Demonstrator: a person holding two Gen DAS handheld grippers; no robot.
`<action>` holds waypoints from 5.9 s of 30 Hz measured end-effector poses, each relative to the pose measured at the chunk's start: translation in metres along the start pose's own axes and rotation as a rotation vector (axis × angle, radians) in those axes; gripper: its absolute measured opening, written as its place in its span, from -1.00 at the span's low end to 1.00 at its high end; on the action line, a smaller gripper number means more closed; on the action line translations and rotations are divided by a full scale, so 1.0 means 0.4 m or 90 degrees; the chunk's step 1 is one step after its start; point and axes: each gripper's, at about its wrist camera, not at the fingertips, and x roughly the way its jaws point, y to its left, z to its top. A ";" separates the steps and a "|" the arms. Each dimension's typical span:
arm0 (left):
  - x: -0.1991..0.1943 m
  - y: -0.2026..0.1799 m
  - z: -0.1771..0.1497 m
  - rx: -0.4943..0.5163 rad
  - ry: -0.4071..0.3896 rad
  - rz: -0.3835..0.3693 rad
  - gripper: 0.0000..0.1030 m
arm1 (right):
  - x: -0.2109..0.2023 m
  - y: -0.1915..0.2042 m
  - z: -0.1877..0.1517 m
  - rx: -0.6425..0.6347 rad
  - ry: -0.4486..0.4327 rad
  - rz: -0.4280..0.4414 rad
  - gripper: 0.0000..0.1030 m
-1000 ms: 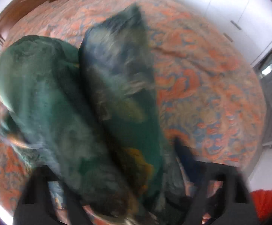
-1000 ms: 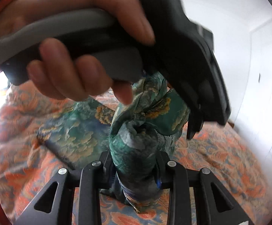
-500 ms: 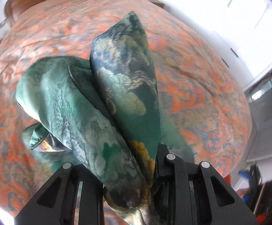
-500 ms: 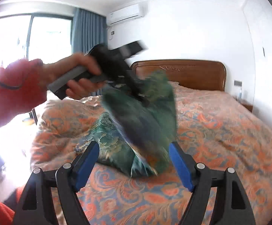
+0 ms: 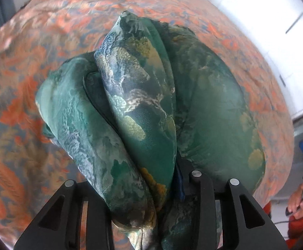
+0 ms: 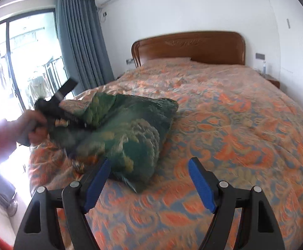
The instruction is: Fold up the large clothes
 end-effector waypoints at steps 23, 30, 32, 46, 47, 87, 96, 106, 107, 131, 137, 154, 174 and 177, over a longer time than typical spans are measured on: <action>0.109 0.102 -0.098 -0.101 -0.054 -0.057 0.26 | 0.547 0.103 -0.011 -0.049 0.273 -0.028 0.60; 0.021 0.141 -0.152 -0.121 -0.098 -0.102 0.57 | 0.552 0.101 0.081 -0.063 0.331 -0.002 0.61; -0.010 0.141 -0.162 -0.120 -0.110 -0.074 0.81 | 0.527 0.094 0.150 -0.059 0.306 0.009 0.61; -0.004 0.163 -0.222 -0.180 -0.083 -0.013 0.81 | 0.783 0.159 0.282 -0.017 0.315 -0.003 0.61; 0.005 0.168 -0.228 -0.186 -0.077 -0.013 0.81 | 0.812 0.169 0.260 -0.033 0.328 -0.024 0.61; 0.037 0.115 -0.191 -0.157 -0.082 0.063 0.87 | 0.459 0.250 -0.041 -0.144 0.246 -0.014 0.62; -0.079 0.017 -0.197 -0.076 -0.178 0.180 0.86 | 0.345 0.234 -0.006 -0.104 0.182 0.003 0.61; -0.147 -0.058 -0.215 -0.016 -0.231 0.244 0.86 | 0.212 0.180 0.007 -0.091 0.108 -0.029 0.61; -0.153 -0.060 -0.219 -0.012 -0.235 0.247 0.86 | 0.208 0.178 0.004 -0.094 0.107 -0.032 0.61; 0.086 0.208 -0.171 -0.231 -0.061 -0.136 1.00 | 0.557 -0.184 0.029 0.280 0.318 0.221 0.69; 0.159 0.230 -0.159 -0.241 -0.014 -0.156 1.00 | 0.671 -0.196 -0.015 0.344 0.333 0.288 1.00; -0.084 0.034 -0.114 -0.078 -0.140 -0.054 -0.14 | 0.456 0.091 0.144 -0.082 0.131 0.177 0.65; -0.042 0.037 -0.008 -0.086 -0.281 0.013 0.81 | 0.685 -0.310 0.223 0.238 0.220 0.160 0.91; -0.144 -0.018 -0.091 -0.046 -0.398 0.104 0.99 | 0.541 -0.298 0.255 0.147 0.129 0.089 0.91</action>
